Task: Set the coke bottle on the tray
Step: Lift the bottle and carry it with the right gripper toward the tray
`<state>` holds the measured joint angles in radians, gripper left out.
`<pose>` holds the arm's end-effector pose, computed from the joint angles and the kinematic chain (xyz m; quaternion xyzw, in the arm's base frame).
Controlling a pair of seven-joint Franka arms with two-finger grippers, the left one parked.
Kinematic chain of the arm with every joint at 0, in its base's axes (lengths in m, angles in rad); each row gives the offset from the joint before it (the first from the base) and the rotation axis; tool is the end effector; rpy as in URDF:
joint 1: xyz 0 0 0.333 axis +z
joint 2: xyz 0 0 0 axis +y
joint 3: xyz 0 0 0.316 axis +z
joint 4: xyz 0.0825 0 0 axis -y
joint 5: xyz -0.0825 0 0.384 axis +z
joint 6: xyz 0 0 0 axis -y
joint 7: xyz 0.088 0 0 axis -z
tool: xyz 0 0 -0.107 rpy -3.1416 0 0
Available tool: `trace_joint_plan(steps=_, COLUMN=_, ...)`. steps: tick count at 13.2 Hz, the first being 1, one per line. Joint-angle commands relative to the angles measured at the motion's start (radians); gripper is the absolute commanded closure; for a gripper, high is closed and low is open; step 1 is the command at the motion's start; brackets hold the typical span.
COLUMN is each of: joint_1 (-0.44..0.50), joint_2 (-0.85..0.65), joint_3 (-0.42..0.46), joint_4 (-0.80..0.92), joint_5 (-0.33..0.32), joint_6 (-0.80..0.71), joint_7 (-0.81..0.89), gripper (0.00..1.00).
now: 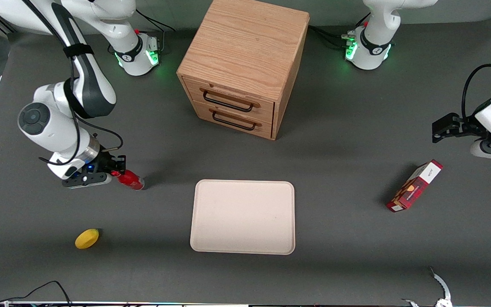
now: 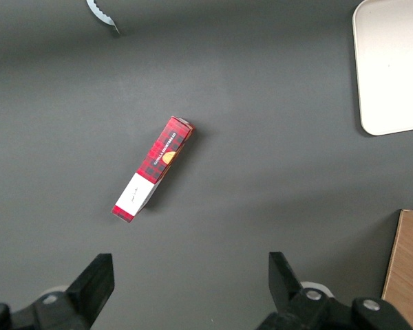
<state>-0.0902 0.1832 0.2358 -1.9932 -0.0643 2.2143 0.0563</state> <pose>0.5878 0.0799 0.3772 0.9979 0.0610 0.0222 0.0027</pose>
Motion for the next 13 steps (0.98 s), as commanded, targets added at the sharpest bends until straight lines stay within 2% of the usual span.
trace_joint_plan(steps=1, joint_1=0.026, joint_2=0.042, joint_3=0.005, joint_4=0.213, joint_5=-0.034, joint_6=-0.193, joint_7=0.013, gripper=1.0)
trace_joint_plan(steps=4, joint_1=0.049, joint_2=0.11, joint_3=0.005, joint_4=0.457, joint_5=-0.069, joint_6=-0.4, joint_7=0.03, gripper=1.0)
trace_joint_plan(steps=9, joint_1=0.112, joint_2=0.177, joint_3=-0.004, joint_4=0.762, joint_5=-0.066, joint_6=-0.672, joint_7=0.028, gripper=1.0)
trace_joint_plan(steps=13, joint_1=0.171, joint_2=0.281, joint_3=-0.012, joint_4=0.913, joint_5=-0.068, joint_6=-0.714, joint_7=0.046, gripper=1.0)
